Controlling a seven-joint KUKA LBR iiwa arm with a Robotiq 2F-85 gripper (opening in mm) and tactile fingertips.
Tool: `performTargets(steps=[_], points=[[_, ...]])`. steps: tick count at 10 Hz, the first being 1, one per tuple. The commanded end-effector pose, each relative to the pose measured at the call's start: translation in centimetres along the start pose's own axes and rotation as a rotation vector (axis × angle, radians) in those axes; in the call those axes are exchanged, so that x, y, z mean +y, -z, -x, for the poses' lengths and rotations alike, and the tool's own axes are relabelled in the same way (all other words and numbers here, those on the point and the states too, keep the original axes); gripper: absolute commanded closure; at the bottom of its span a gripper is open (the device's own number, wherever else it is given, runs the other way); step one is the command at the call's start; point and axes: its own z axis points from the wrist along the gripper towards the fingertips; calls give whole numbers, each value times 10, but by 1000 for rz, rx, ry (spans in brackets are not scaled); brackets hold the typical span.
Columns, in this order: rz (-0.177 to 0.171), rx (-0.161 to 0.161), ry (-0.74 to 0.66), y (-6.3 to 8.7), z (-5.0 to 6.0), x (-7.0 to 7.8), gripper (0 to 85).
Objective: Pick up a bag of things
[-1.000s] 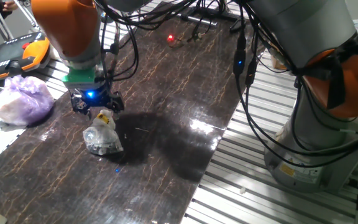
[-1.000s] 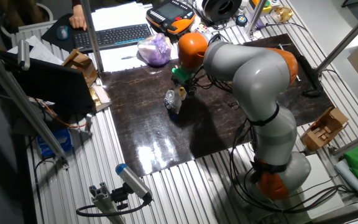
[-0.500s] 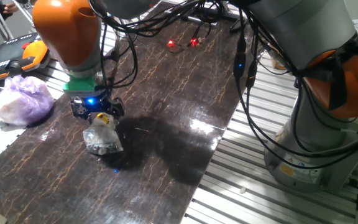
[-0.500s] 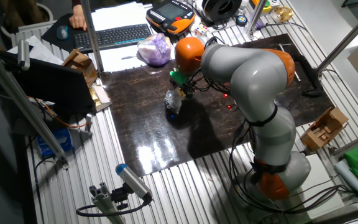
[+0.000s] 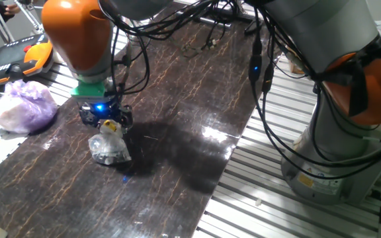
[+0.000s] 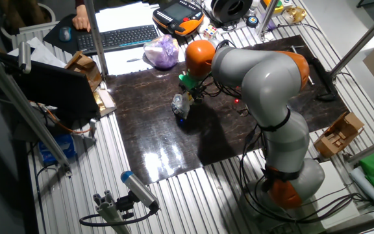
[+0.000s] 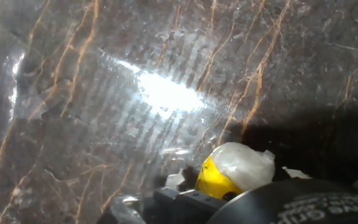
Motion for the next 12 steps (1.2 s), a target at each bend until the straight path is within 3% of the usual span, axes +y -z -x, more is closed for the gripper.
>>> performTargets(steps=[1,2,8,12], points=[[4,4,11,1,0,-1,650],[10,18,35,6,2,-5,843],[-23,-4,78,37,-1,-10,843],[-33,-3,129,68,6,-20,843]])
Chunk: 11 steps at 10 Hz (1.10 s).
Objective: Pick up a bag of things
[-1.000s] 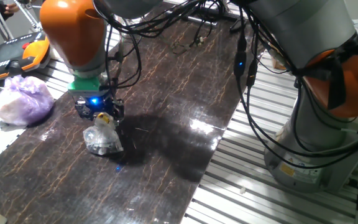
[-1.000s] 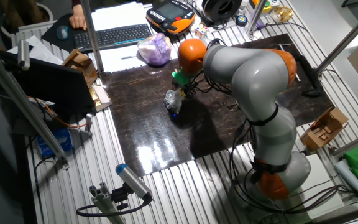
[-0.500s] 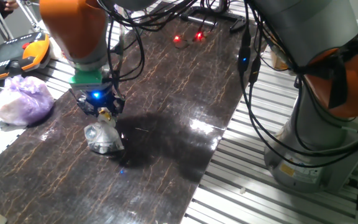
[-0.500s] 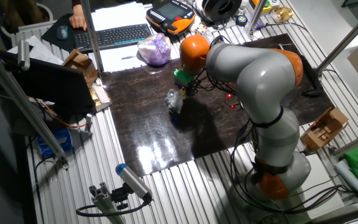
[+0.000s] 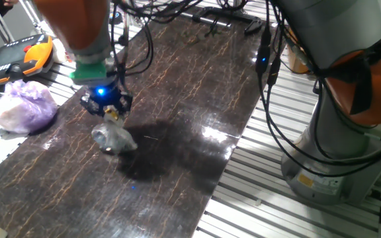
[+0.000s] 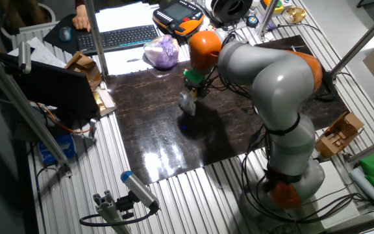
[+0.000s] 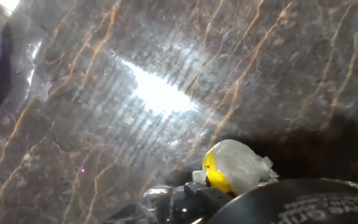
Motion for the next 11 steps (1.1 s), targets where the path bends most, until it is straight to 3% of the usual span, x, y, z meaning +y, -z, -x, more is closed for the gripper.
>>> performTargets(steps=[1,5,7,11], points=[[-1,-1,13,5,0,-2,843],[-5,4,111,33,12,-18,843],[-5,22,158,44,20,-27,843],[-10,44,207,61,25,-31,843]])
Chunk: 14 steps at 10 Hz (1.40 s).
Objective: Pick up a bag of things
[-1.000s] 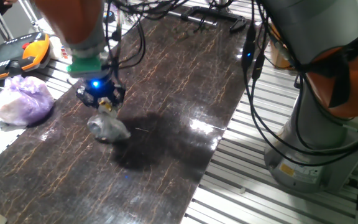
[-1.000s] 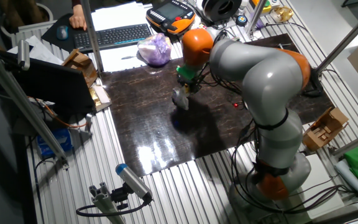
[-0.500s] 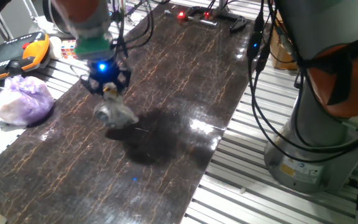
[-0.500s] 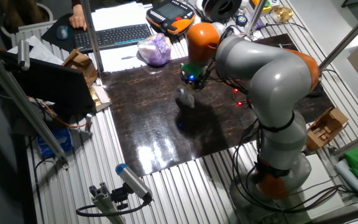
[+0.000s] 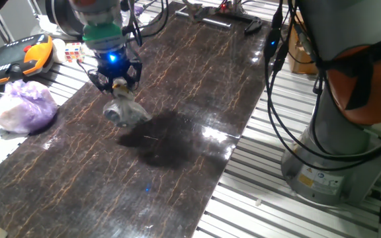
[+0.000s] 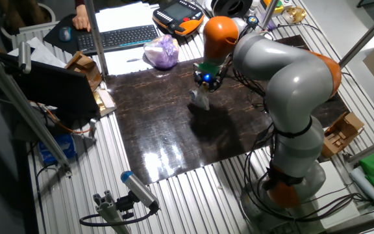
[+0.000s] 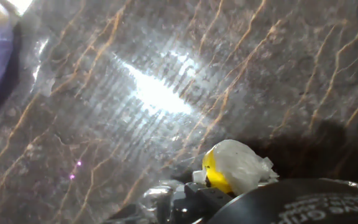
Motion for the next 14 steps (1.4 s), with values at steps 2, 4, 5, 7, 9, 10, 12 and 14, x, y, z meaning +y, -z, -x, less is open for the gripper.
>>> performTargets(steps=[2,4,5,7,9,10,12,14], points=[[1,-3,13,3,-2,-2,843],[7,13,70,4,1,-9,843],[6,10,68,3,2,-8,843],[-11,11,1,3,3,-7,843],[-10,30,-97,0,7,-12,843],[-10,30,-125,-1,9,-15,843],[-26,-3,-139,0,9,-17,843],[-6,1,-162,-1,9,-16,843]])
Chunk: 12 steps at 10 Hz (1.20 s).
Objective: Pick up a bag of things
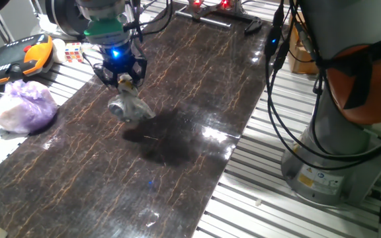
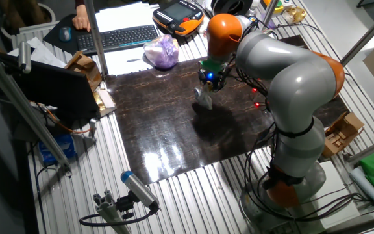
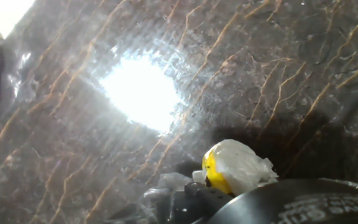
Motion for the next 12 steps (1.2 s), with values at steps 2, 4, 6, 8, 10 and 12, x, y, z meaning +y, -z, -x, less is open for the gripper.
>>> performTargets(steps=[2,4,6,8,10,12], points=[[3,-18,-48,0,0,0,843],[22,-27,-126,0,0,0,843],[60,-17,-244,0,0,0,843],[73,14,-320,5,6,-1,843],[63,26,-316,27,25,-13,843],[50,-8,-292,39,29,-21,843]])
